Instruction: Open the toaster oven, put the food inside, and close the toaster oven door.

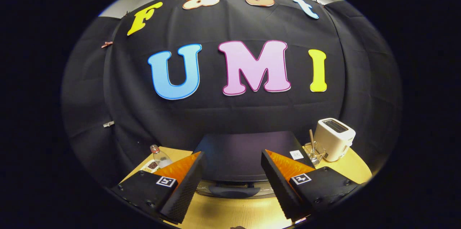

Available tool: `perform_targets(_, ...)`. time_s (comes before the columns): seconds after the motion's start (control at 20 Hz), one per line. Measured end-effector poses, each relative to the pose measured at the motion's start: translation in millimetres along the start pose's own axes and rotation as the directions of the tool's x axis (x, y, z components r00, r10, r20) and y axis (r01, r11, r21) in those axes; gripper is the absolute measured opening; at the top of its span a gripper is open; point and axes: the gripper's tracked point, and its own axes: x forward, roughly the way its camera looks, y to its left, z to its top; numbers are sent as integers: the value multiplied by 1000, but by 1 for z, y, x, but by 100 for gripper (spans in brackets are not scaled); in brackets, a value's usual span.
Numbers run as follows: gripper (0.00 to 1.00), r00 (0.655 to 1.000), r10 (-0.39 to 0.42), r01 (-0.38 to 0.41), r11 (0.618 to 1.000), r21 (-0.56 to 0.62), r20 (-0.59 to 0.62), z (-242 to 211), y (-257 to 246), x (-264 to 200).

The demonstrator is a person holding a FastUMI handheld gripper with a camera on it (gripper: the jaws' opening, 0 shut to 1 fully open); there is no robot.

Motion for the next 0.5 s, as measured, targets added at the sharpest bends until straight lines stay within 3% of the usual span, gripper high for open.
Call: perform_targets(0.5,100,987,-54,53,999,-10,-153,-91,-10,40)
